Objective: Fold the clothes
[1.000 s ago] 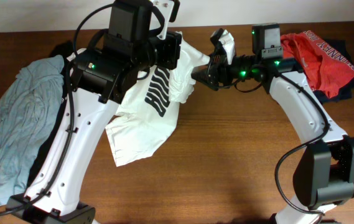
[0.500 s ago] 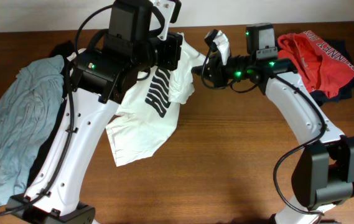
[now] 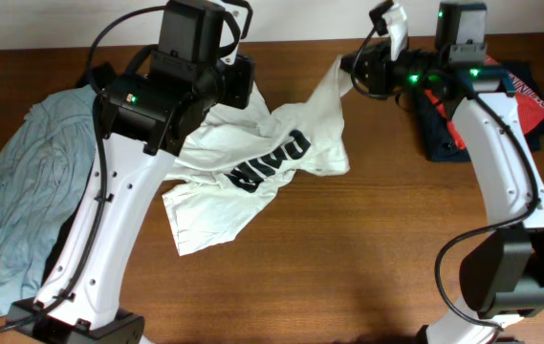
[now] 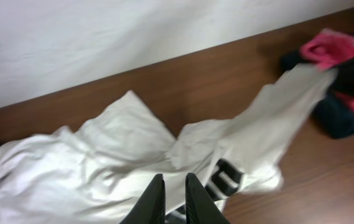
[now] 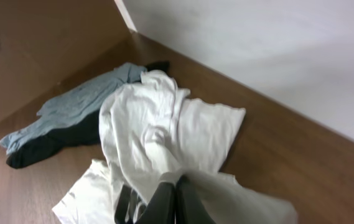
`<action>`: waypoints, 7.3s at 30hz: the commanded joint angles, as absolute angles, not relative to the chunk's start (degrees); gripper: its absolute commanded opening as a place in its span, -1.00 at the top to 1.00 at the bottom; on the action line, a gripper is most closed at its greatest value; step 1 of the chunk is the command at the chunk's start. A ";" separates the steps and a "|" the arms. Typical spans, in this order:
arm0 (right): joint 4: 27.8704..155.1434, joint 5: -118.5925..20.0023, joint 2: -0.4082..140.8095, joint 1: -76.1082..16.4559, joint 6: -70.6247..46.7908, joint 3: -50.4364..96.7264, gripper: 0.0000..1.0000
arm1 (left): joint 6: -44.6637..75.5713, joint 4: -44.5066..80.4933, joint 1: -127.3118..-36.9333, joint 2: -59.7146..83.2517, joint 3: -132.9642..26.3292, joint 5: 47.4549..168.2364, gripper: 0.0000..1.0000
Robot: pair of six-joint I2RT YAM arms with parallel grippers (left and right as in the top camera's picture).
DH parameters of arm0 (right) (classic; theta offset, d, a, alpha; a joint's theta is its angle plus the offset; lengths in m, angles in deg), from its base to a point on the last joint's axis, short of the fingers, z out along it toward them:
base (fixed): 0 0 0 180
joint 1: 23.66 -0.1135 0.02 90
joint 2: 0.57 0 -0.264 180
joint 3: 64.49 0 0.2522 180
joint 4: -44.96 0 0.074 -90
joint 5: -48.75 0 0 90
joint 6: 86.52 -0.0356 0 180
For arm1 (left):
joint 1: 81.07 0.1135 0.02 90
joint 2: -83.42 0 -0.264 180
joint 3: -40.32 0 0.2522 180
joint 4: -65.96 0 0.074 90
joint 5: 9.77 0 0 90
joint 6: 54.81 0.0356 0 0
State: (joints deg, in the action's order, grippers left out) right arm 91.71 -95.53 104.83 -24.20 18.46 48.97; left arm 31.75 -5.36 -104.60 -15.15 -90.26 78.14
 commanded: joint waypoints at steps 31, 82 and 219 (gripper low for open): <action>113.77 -83.56 103.39 -22.73 22.49 61.23 0.92 | 42.35 -3.18 -89.98 -37.99 -92.90 77.70 0.62; 132.32 -75.14 110.63 -19.43 21.22 97.60 0.92 | 43.03 -10.04 -85.94 -37.44 -109.66 81.57 0.62; 136.61 -48.15 114.12 -41.12 -6.12 47.61 0.92 | 33.28 -6.80 -80.54 -62.88 -109.34 86.88 0.11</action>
State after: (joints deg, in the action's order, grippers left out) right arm 136.65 -47.86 115.61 -43.87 -6.80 46.67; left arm 38.26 -8.73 -80.69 -61.79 -108.88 86.71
